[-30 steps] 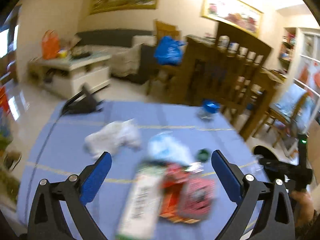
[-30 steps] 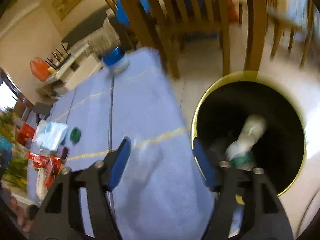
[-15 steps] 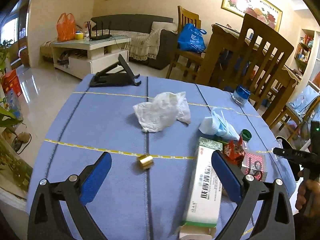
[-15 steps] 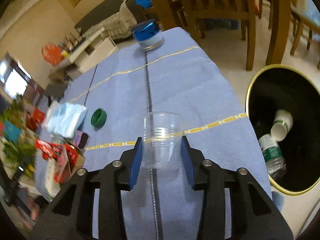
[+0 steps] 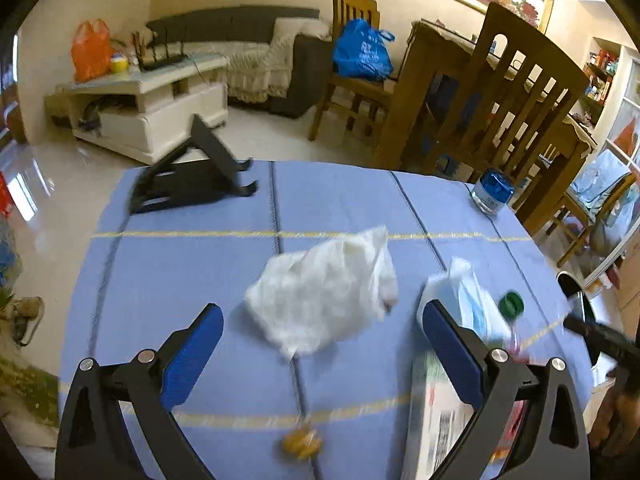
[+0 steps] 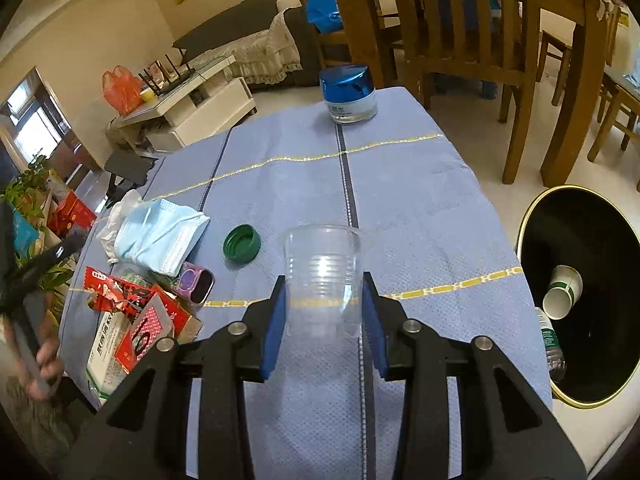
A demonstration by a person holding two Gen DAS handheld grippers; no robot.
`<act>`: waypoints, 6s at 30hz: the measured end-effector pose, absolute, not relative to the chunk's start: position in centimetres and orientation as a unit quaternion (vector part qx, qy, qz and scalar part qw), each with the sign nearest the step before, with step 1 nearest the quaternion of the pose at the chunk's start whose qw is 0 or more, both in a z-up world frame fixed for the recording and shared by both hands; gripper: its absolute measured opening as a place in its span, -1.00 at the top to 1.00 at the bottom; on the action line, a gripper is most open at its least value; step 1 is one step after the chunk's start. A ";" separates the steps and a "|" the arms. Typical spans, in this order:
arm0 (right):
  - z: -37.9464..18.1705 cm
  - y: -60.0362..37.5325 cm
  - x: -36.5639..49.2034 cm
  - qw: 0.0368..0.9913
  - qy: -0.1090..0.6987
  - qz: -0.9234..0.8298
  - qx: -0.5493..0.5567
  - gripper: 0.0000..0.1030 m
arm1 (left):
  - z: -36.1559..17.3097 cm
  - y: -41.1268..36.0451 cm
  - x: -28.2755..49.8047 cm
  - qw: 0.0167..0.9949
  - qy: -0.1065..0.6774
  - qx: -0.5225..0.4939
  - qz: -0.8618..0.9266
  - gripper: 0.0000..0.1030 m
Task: Collect trash
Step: 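Grasp the clear plastic cup with the right gripper, then grasp the white tissue with the left gripper while the right gripper carries the cup to the bin, then drop the plastic cup into the bin with the right gripper while the left gripper drops the tissue in, then grasp the red snack wrapper with the right gripper while the left gripper grasps the gold bottle cap, then carry both items to the bin and release them from both grippers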
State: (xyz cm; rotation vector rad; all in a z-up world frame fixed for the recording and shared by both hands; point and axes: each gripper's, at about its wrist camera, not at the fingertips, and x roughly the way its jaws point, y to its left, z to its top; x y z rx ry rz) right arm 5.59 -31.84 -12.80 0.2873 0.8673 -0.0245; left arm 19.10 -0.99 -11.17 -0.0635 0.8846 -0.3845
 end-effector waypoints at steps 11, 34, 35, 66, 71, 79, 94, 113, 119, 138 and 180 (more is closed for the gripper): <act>-12.8 -32.4 5.3 0.898 0.416 -0.009 0.142 0.31 | -14.8 -3.7 24.2 0.856 0.500 0.025 -0.130 0.90; -13.0 -40.2 3.5 0.898 0.405 -0.133 0.110 0.31 | -5.6 -13.7 10.0 0.888 0.365 0.014 -0.278 0.89; -13.3 -41.7 3.2 0.894 0.404 -0.153 0.118 0.31 | -6.0 -15.5 9.6 0.882 0.370 0.022 -0.291 0.89; -10.7 -56.4 -7.0 0.854 0.281 -0.349 0.265 -0.58 | -11.4 -40.7 4.5 0.802 0.408 0.151 -0.409 0.78; -9.5 -57.7 -10.1 0.851 0.222 -0.371 0.297 -0.58 | -11.4 -43.6 4.2 0.799 0.399 0.164 -0.419 0.41; -9.1 -58.9 -13.6 0.840 0.164 -0.394 0.336 -0.58 | -11.0 -44.9 3.4 0.803 0.379 0.173 -0.427 -0.20; -8.2 -54.8 -9.1 0.862 0.193 -0.369 0.288 -0.62 | -9.3 -37.4 4.0 0.836 0.359 0.147 -0.388 -0.45; -11.7 -29.9 6.7 0.910 0.359 0.098 0.181 -0.62 | -8.9 -2.8 4.8 0.935 0.320 0.063 -0.140 -0.87; -10.0 -19.5 5.8 0.924 0.336 0.173 0.065 -0.43 | -10.3 4.3 7.2 0.938 0.338 0.019 -0.080 -0.87; -9.8 -16.2 5.7 0.911 0.367 0.187 0.031 0.98 | -13.1 3.5 8.1 0.901 0.394 -0.002 -0.180 -0.87; -8.9 -32.4 3.3 0.910 0.298 0.177 0.229 0.98 | -7.8 -9.3 7.8 0.923 0.348 0.037 -0.163 0.58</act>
